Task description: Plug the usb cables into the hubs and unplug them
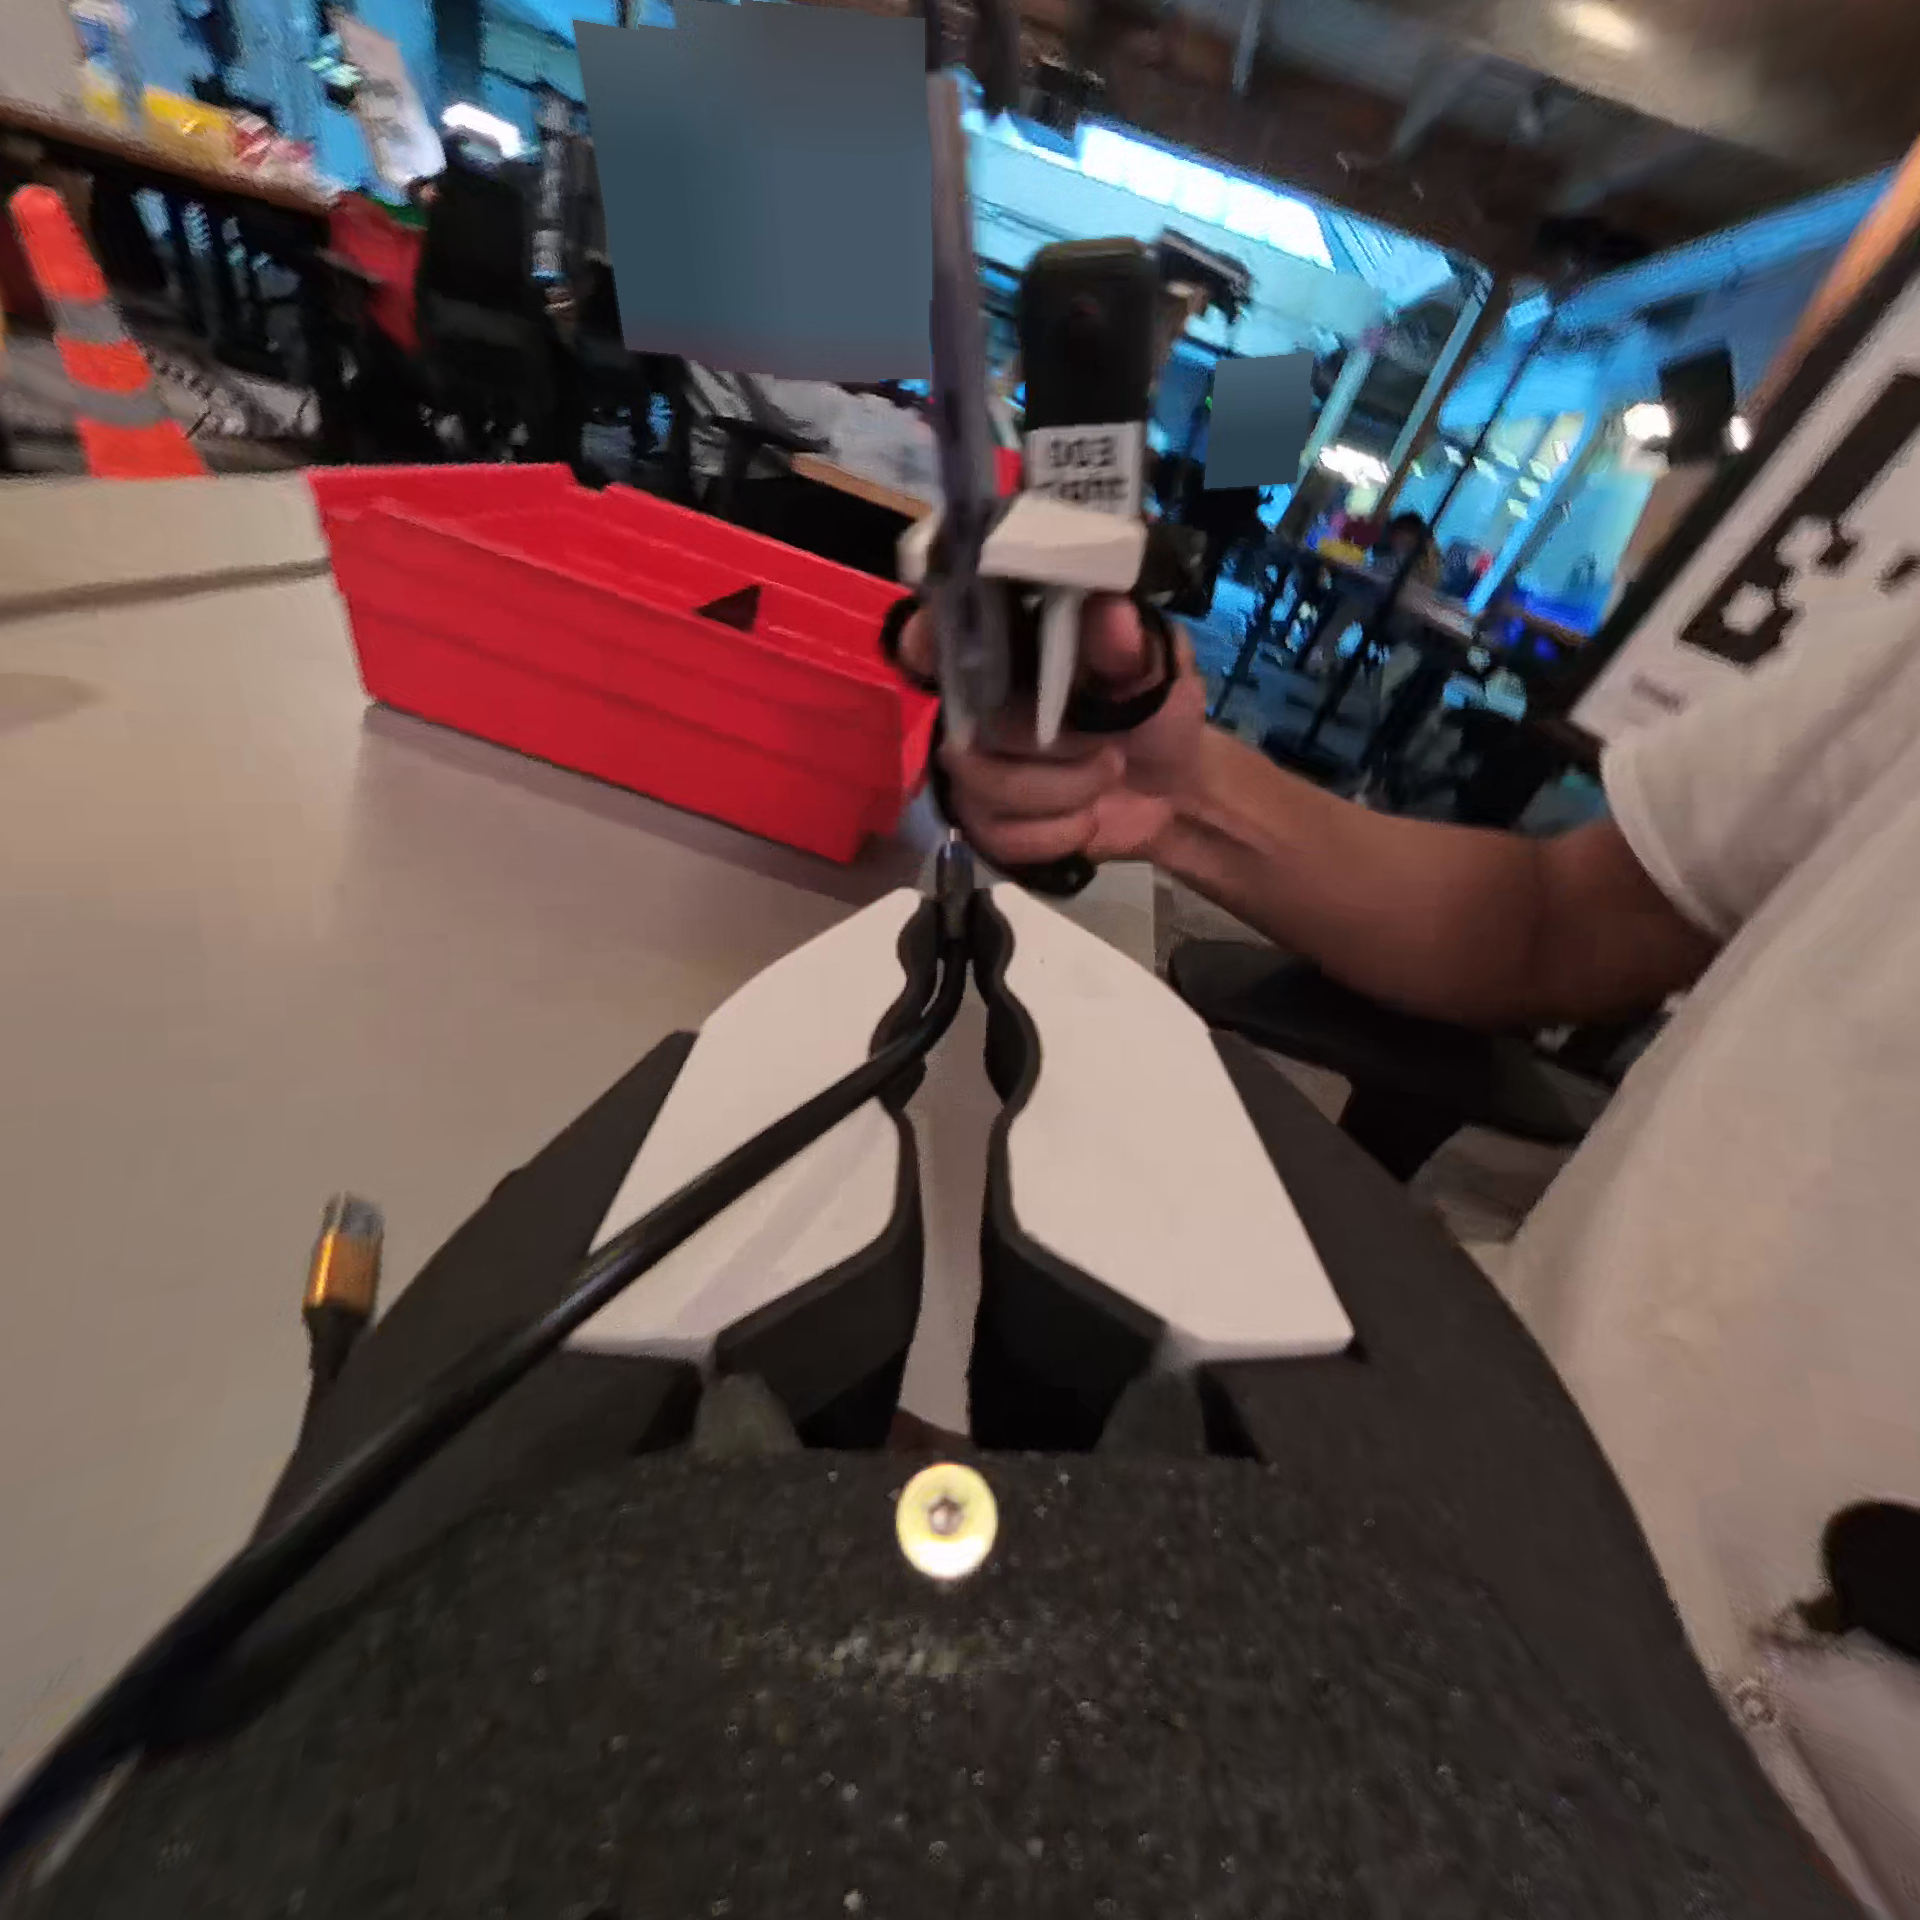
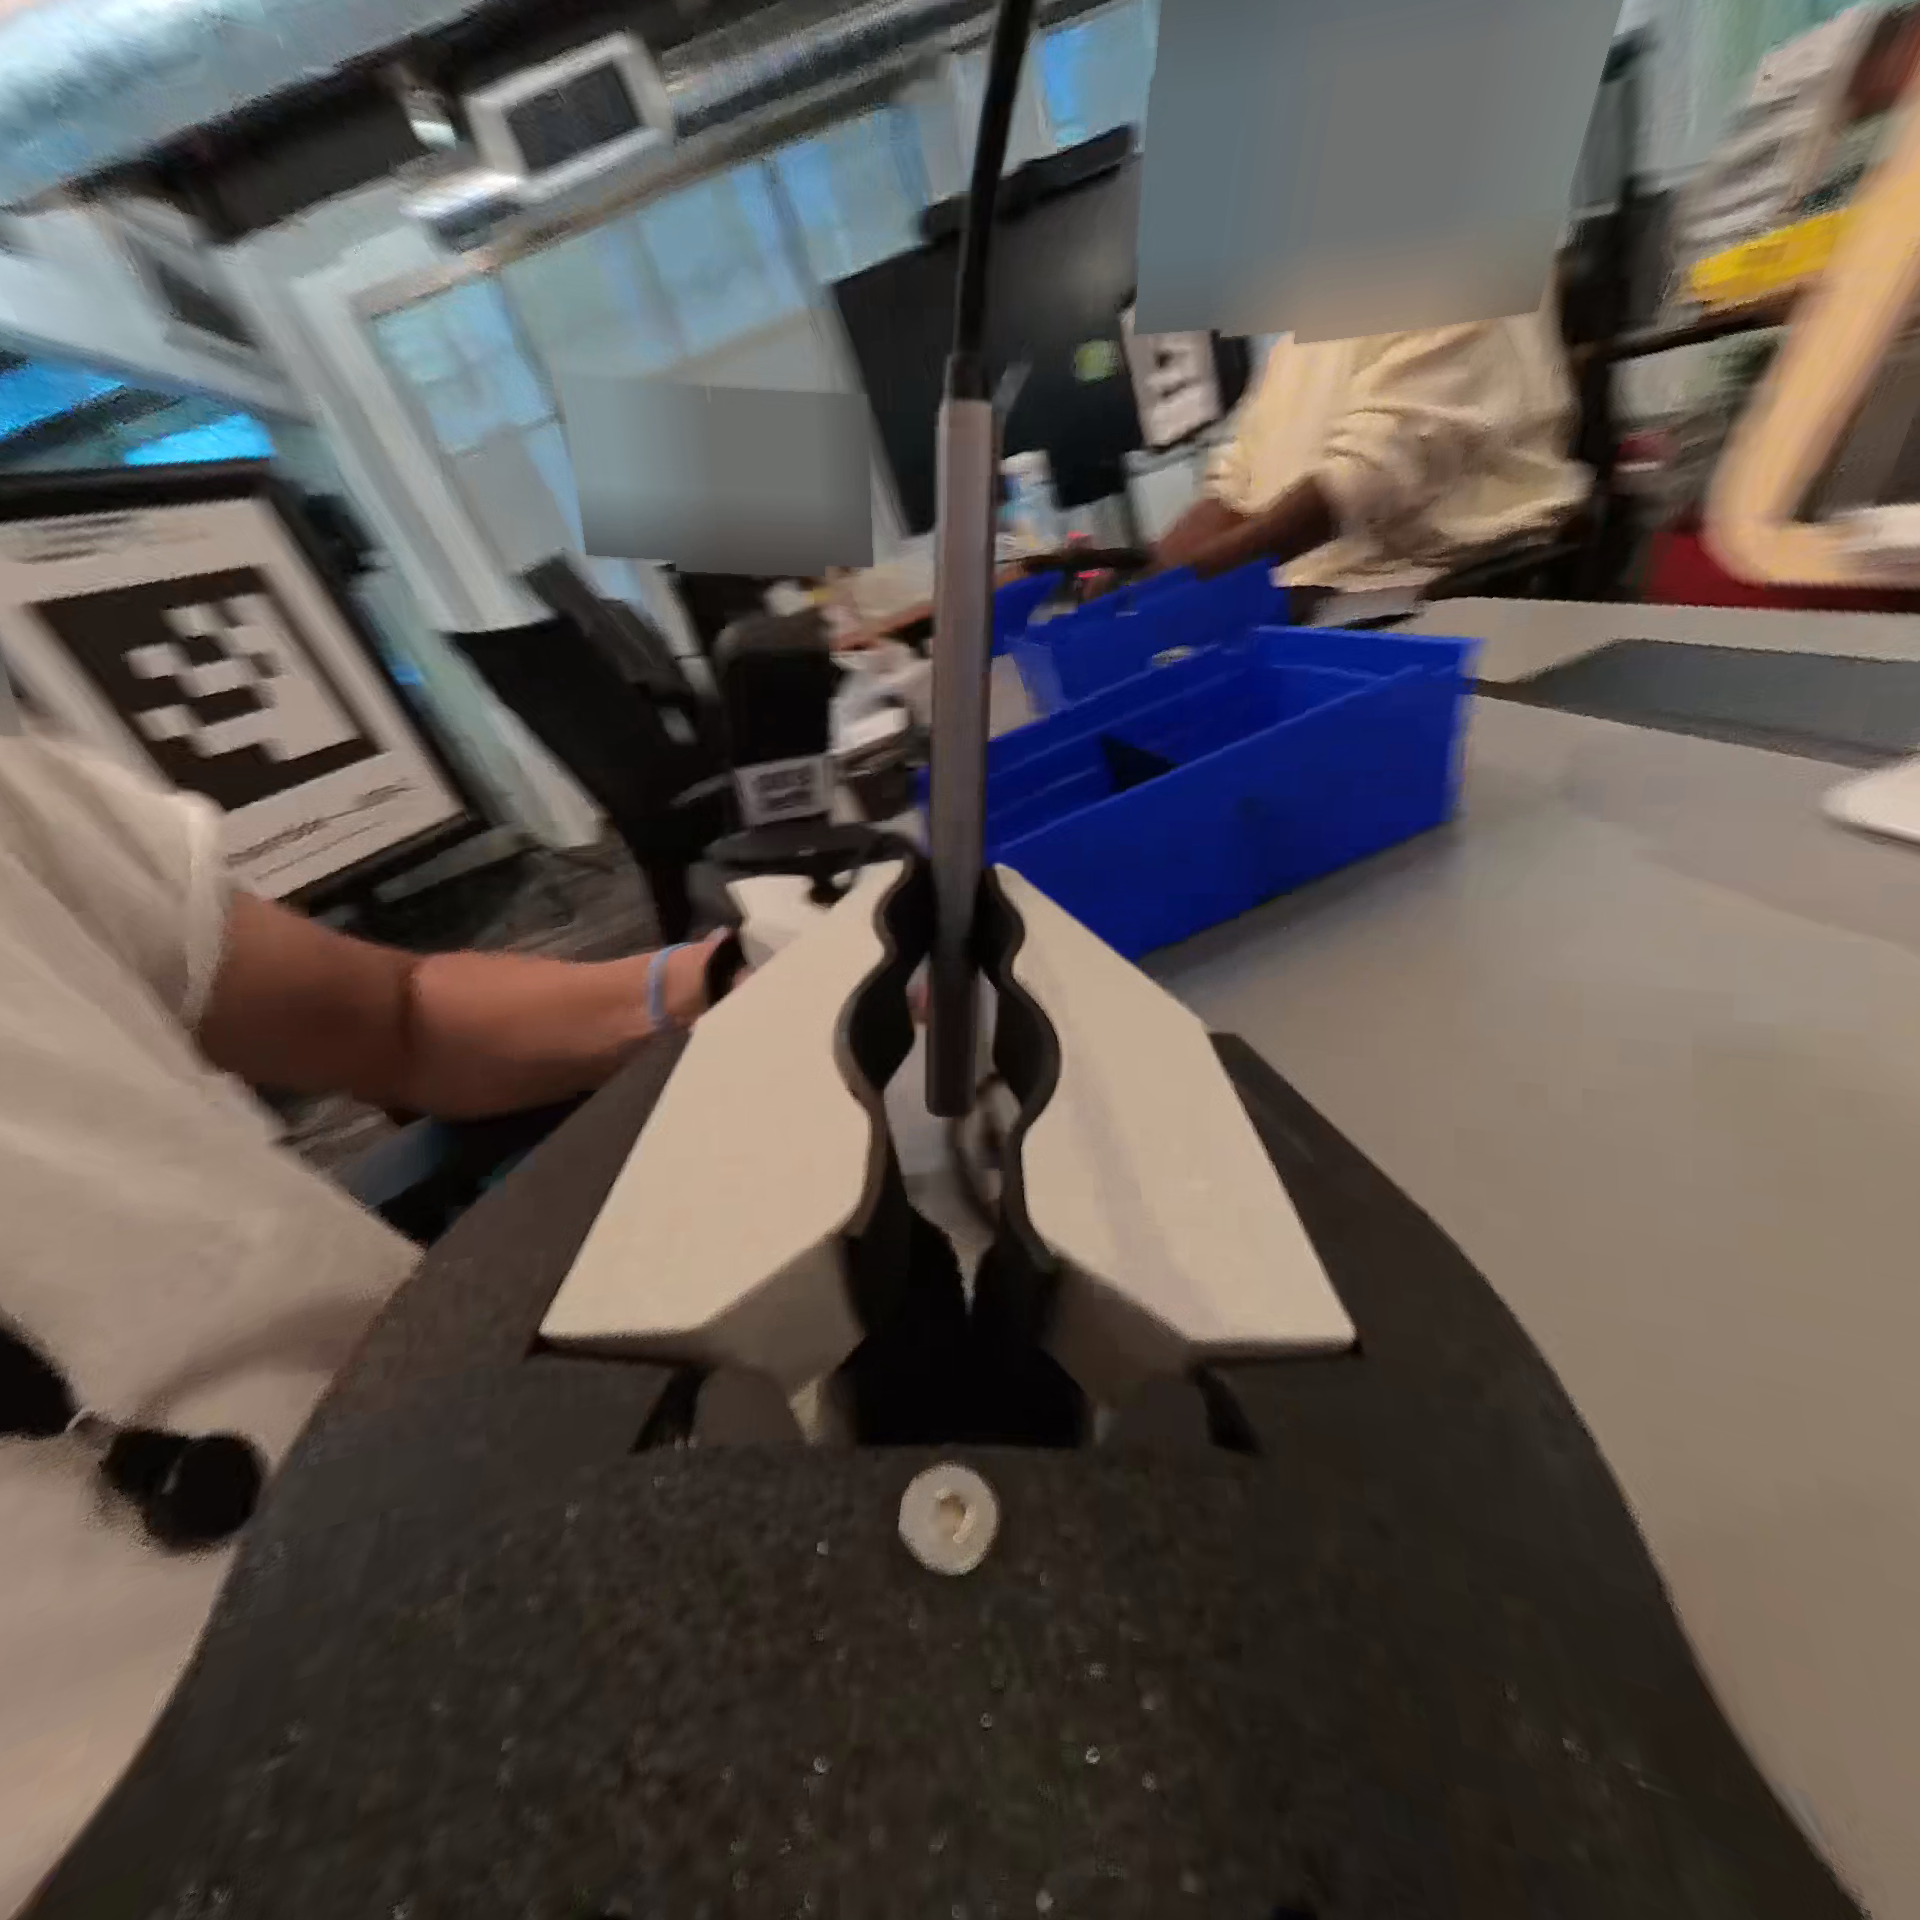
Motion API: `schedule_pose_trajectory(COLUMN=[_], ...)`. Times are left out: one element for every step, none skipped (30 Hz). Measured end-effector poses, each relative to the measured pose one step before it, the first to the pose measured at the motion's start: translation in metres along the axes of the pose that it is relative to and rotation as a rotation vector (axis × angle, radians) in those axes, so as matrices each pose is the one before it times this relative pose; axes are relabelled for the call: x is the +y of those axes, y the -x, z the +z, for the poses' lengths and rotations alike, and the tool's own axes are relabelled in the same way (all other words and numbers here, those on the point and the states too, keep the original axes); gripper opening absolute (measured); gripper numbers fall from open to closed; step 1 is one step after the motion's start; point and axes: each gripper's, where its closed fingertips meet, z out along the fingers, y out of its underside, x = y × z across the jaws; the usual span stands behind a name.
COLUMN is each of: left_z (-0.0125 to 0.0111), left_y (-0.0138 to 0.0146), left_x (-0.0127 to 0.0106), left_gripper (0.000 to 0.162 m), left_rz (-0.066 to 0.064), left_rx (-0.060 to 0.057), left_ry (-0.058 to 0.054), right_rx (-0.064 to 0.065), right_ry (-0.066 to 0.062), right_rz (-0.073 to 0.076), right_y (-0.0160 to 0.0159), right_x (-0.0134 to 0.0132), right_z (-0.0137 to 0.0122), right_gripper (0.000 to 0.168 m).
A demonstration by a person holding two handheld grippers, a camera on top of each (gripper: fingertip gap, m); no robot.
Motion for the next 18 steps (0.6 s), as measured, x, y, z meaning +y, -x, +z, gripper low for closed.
schedule_pose_trajectory(left_z=[-0.00271,-0.00131,0.00018,0.00176,0.00306,0.00346,0.00350,0.00317,0.00279,0.00236,0.00181,0.00148,0.00150,0.00141,0.00078,-0.00032,-0.00065,-0.00077], left_y=[0.00449,0.00175,0.00106,-0.00098,-0.00395,-0.00469,-0.00387,-0.00344,-0.00291,-0.00177,-0.00069,0.00015,-0.00007,0.00044,0.00202,0.00235,0.00060,-0.00091], left_x=[0.00520,0.00610,0.00495,0.00400,0.00306,0.00200,0.00135,0.00145,0.00228,0.00312,0.00407,0.00467,0.00512,0.00438,0.00154,-0.00178,-0.00288,-0.00249], left_gripper=[0.006,0.006,0.006,0.006,0.006,0.006,0.006,0.006,0.006,0.006,0.006,0.006,0.006,0.006,0.006,0.006,0.006,0.006], left_rz=[-0.0317,0.0024,0.0196,0.0168,0.0114,0.0111,0.0120,0.0075,0.0003,-0.0030,-0.0025,-0.0023,-0.0052,-0.0077,-0.0045,-0.0017,-0.0048,-0.0057], left_rx=[-0.0089,-0.0106,-0.0219,-0.0142,0.0053,0.0106,0.0056,0.0078,0.0111,0.0093,0.0061,0.0043,0.0075,0.0050,-0.0103,-0.0165,-0.0033,0.0078], left_ry=[0.0196,0.0276,0.0234,0.0228,0.0193,0.0127,0.0064,0.0053,0.0085,0.0117,0.0134,0.0151,0.0196,0.0200,0.0060,-0.0109,-0.0113,-0.0061], right_rx=[0.0785,0.0609,0.0577,0.1153,0.1214,0.0722,0.0537,0.0915,0.0998,0.0629,0.0270,0.0235,0.0269,0.0216,0.0256,0.0247,0.0061,0.0028], right_ry=[0.0123,0.0481,0.0874,0.0494,0.0259,0.0364,0.0435,0.0427,0.0585,0.0691,0.0597,0.0400,0.0348,0.0651,0.0763,0.0629,0.0598,0.0580], right_rz=[-0.0196,-0.0303,-0.0370,-0.0591,-0.0511,-0.0321,-0.0516,-0.0695,-0.0639,-0.0370,-0.0168,-0.0219,-0.0204,-0.0175,-0.0392,-0.0452,-0.0369,-0.0350], right_y=[-0.01117,-0.00829,-0.00858,-0.01713,-0.02024,-0.01586,-0.01399,-0.02053,-0.02328,-0.01871,-0.01388,-0.01329,-0.01430,-0.01371,-0.01340,-0.01263,-0.00954,-0.00856], right_x=[-0.00945,-0.00487,0.00090,-0.00332,-0.00521,-0.00212,0.00125,0.00377,0.00847,0.01113,0.00999,0.00741,0.00732,0.01176,0.01318,0.01075,0.00950,0.00823], right_z=[-0.01133,-0.01130,-0.01212,-0.01509,-0.01616,-0.01415,-0.01226,-0.01086,-0.00809,-0.00491,-0.00246,-0.00076,0.00169,0.00478,0.00722,0.00970,0.01215,0.01377], right_gripper=[0.007,0.007,0.007,0.007,0.007,0.007,0.007,0.007,0.007,0.007,0.007,0.007,0.007,0.007,0.007,0.007,0.007,0.007])
